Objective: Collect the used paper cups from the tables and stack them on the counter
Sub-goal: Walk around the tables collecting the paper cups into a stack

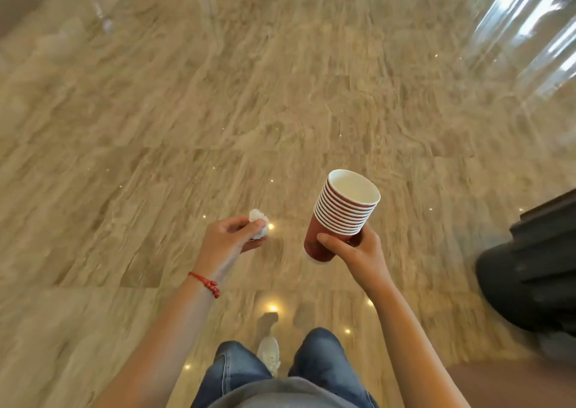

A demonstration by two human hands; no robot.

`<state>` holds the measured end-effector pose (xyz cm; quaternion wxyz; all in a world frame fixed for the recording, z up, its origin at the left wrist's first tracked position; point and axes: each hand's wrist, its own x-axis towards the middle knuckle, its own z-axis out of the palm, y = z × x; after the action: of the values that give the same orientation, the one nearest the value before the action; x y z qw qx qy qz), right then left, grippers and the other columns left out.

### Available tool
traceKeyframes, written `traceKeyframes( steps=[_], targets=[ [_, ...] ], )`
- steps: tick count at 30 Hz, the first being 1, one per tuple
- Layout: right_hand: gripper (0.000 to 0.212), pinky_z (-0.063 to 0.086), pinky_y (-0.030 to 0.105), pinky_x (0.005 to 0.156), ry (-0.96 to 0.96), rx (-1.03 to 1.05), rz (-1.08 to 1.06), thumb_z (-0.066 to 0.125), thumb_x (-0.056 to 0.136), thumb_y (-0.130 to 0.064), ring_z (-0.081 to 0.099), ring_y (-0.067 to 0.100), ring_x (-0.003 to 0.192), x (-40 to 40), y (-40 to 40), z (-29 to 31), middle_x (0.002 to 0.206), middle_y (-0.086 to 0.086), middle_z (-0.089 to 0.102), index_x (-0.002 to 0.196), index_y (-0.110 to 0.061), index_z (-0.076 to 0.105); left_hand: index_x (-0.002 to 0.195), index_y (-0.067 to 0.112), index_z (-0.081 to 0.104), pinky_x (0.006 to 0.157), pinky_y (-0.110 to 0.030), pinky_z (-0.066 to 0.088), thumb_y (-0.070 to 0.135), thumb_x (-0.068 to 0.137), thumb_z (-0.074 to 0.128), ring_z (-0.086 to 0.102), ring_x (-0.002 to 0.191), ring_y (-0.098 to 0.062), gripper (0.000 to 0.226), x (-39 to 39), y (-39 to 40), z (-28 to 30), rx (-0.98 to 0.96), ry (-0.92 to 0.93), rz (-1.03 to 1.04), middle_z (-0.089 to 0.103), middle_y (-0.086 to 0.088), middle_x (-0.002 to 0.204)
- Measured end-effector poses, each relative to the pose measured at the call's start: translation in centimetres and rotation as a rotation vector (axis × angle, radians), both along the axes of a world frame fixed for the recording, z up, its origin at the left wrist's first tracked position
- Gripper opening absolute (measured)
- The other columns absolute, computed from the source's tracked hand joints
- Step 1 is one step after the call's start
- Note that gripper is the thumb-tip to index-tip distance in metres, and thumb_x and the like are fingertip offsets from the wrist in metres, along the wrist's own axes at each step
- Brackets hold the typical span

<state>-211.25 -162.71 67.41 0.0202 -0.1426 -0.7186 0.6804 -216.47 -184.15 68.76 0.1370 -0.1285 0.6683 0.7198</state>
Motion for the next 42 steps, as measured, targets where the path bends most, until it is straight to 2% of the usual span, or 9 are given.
traceKeyframes(
  steps=[5, 9, 15, 20, 26, 31, 35, 38, 42],
  targets=[
    [0.044, 0.051, 0.015, 0.068, -0.035, 0.007, -0.069, 0.082, 0.066, -0.013, 0.068, 0.007, 0.088, -9.9, 3.3, -1.1, 0.091, -0.007, 0.073, 0.106, -0.014, 0.062, 0.077, 0.010, 0.071, 0.059, -0.019, 0.055, 0.011, 0.078, 0.070, 0.071, 0.067, -0.015, 0.002, -11.5, 3.5, -0.9, 0.031, -0.033, -0.034, 0.073, -0.001, 0.069],
    [0.039, 0.052, 0.015, 0.067, -0.048, 0.029, -0.061, 0.082, 0.066, -0.012, 0.068, 0.004, 0.085, -19.6, 6.8, -2.1, 0.088, -0.010, 0.073, 0.099, -0.020, 0.063, 0.076, 0.011, 0.071, 0.060, -0.019, 0.054, 0.012, 0.077, 0.070, 0.071, 0.068, -0.015, 0.001, -21.4, 7.4, -1.9, 0.028, -0.015, -0.041, 0.074, -0.001, 0.070],
    [0.044, 0.052, 0.016, 0.068, -0.033, 0.017, -0.038, 0.081, 0.068, -0.011, 0.068, 0.005, 0.087, -34.8, 13.0, -1.2, 0.095, -0.003, 0.072, 0.107, -0.013, 0.061, 0.082, 0.010, 0.072, 0.064, -0.021, 0.056, 0.015, 0.077, 0.071, 0.071, 0.074, -0.020, 0.008, -36.2, 12.9, -1.5, 0.013, -0.010, -0.034, 0.073, -0.009, 0.082],
    [0.039, 0.051, 0.013, 0.067, -0.023, 0.005, -0.008, 0.080, 0.069, -0.007, 0.068, 0.003, 0.086, -46.3, 16.4, -0.2, 0.089, -0.013, 0.073, 0.099, -0.024, 0.061, 0.080, 0.011, 0.073, 0.062, -0.020, 0.055, 0.015, 0.079, 0.069, 0.071, 0.073, -0.019, 0.005, -47.5, 16.3, -0.8, 0.019, 0.012, -0.043, 0.074, -0.004, 0.076],
    [0.042, 0.052, 0.015, 0.068, -0.029, 0.017, -0.027, 0.081, 0.068, -0.010, 0.068, 0.005, 0.087, -60.8, 19.5, -1.5, 0.091, -0.012, 0.073, 0.101, -0.024, 0.061, 0.069, 0.019, 0.074, 0.061, -0.020, 0.055, 0.015, 0.077, 0.071, 0.071, 0.071, -0.018, 0.010, -62.4, 20.1, -2.0, 0.026, 0.021, -0.050, 0.074, -0.003, 0.073],
    [0.043, 0.051, 0.014, 0.067, -0.034, 0.035, -0.063, 0.082, 0.068, -0.013, 0.068, 0.004, 0.088, -74.8, 22.5, -1.6, 0.093, -0.010, 0.073, 0.106, -0.020, 0.062, 0.074, 0.014, 0.073, 0.061, -0.020, 0.055, 0.013, 0.078, 0.070, 0.071, 0.070, -0.017, 0.004, -76.9, 23.3, -2.0, 0.033, 0.041, -0.056, 0.073, -0.006, 0.076],
    [0.037, 0.048, 0.008, 0.062, -0.028, 0.053, -0.092, 0.082, 0.068, -0.011, 0.067, -0.002, 0.081, -85.3, 25.1, 0.1, 0.087, -0.019, 0.072, 0.095, -0.028, 0.062, 0.072, 0.016, 0.073, 0.062, -0.021, 0.056, 0.014, 0.078, 0.070, 0.071, 0.073, -0.019, 0.007, -88.2, 25.6, -0.2, 0.033, 0.054, -0.080, 0.073, -0.007, 0.079],
    [0.039, 0.050, 0.008, 0.062, -0.043, 0.053, -0.126, 0.083, 0.066, -0.017, 0.067, -0.002, 0.082, -91.9, 27.1, 0.4, 0.088, -0.022, 0.071, 0.094, -0.032, 0.061, 0.073, 0.018, 0.074, 0.064, -0.021, 0.056, 0.016, 0.078, 0.070, 0.071, 0.074, -0.019, 0.007, -95.4, 27.6, 0.2, 0.024, 0.041, -0.090, 0.073, -0.005, 0.078],
    [0.041, 0.050, 0.011, 0.064, -0.059, 0.038, -0.150, 0.083, 0.066, -0.017, 0.067, 0.000, 0.085, -100.5, 30.3, -0.5, 0.089, -0.018, 0.072, 0.100, -0.026, 0.062, 0.070, 0.019, 0.074, 0.061, -0.020, 0.055, 0.014, 0.078, 0.070, 0.071, 0.072, -0.018, 0.010, -104.2, 31.2, -0.5, 0.041, 0.018, -0.110, 0.074, -0.002, 0.073]
  ],
)
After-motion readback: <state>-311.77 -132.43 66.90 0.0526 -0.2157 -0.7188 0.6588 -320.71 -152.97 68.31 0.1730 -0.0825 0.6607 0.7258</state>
